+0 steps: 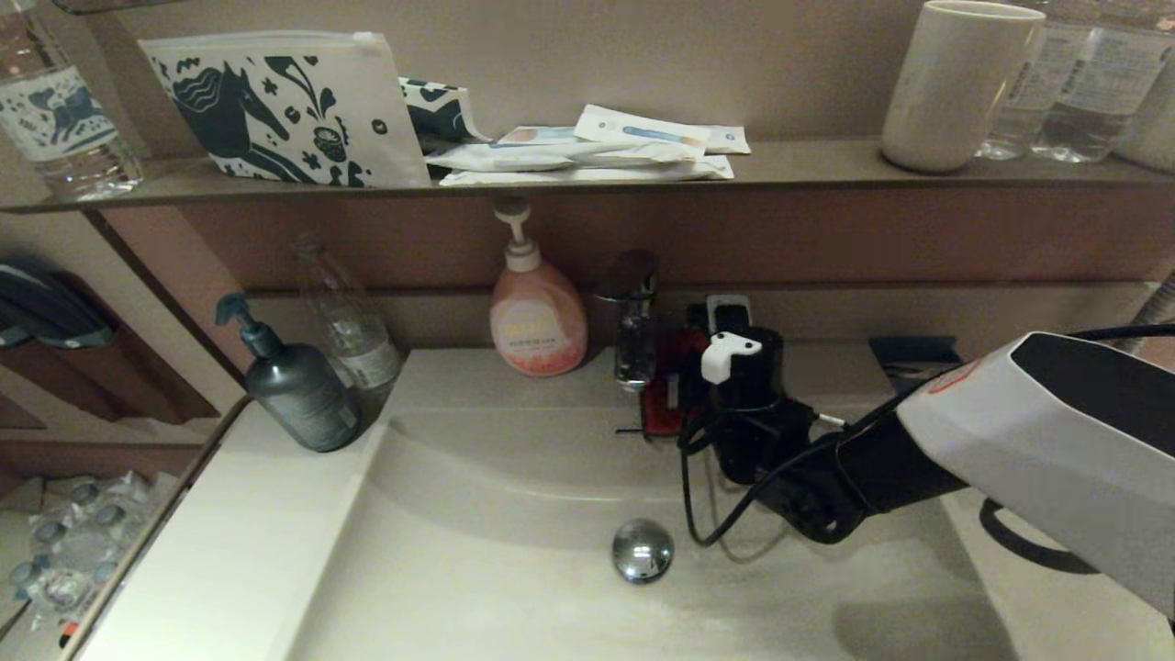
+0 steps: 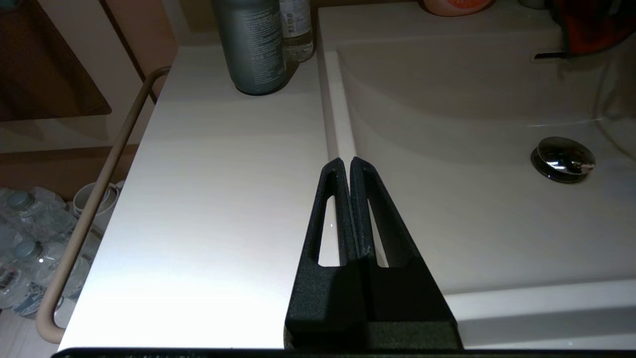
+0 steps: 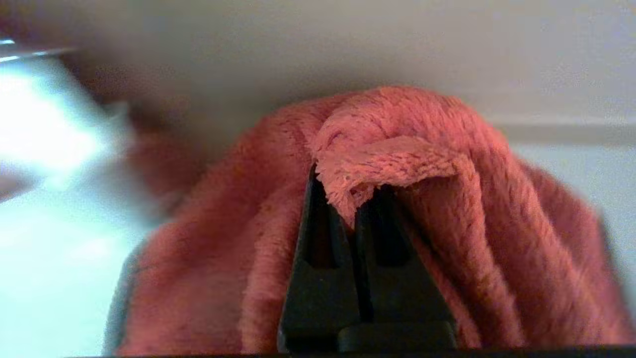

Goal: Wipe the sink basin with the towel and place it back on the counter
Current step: Wipe the sink

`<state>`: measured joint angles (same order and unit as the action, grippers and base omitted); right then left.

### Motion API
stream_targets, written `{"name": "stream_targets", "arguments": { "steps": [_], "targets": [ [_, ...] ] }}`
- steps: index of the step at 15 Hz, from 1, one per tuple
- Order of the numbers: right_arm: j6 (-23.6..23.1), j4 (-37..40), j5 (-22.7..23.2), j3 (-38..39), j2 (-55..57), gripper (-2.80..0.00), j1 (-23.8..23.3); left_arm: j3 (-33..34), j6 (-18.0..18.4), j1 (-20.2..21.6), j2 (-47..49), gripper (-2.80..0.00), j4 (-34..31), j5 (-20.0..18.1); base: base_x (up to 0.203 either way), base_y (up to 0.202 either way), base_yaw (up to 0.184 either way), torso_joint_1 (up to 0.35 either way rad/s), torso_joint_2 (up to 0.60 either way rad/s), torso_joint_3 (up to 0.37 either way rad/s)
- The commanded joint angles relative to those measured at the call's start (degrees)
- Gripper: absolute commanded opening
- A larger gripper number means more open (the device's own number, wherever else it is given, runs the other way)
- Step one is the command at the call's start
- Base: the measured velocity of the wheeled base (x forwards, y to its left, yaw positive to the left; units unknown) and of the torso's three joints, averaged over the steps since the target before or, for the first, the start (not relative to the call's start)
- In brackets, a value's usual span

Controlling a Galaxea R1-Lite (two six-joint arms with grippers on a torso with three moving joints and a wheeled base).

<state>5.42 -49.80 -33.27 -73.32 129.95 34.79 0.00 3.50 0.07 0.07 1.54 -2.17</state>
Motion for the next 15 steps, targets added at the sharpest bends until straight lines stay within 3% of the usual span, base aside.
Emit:
{"name": "stream_targets", "arguments": {
  "steps": [1,7,15],
  "targets": [
    [0.0,-0.3,-0.2,1.2,-1.0,-2.80,-2.3,0.0,0.0,0.0,0.0,-2.80,0.0,0.0,0.000,0.000,0.000,0.000,0.00,0.000],
    [0.2,-0.8,0.4,7.8,-4.6,-2.80,-8.8,0.0,0.0,0.0,0.0,-2.80,0.0,0.0,0.000,0.000,0.000,0.000,0.00,0.000],
    [-0.4,-2.9,0.2,27.4,-16.5,-2.80,-10.6,0.0,0.0,0.0,0.0,-2.80,0.0,0.0,0.000,0.000,0.000,0.000,0.00,0.000]
  ]
}}
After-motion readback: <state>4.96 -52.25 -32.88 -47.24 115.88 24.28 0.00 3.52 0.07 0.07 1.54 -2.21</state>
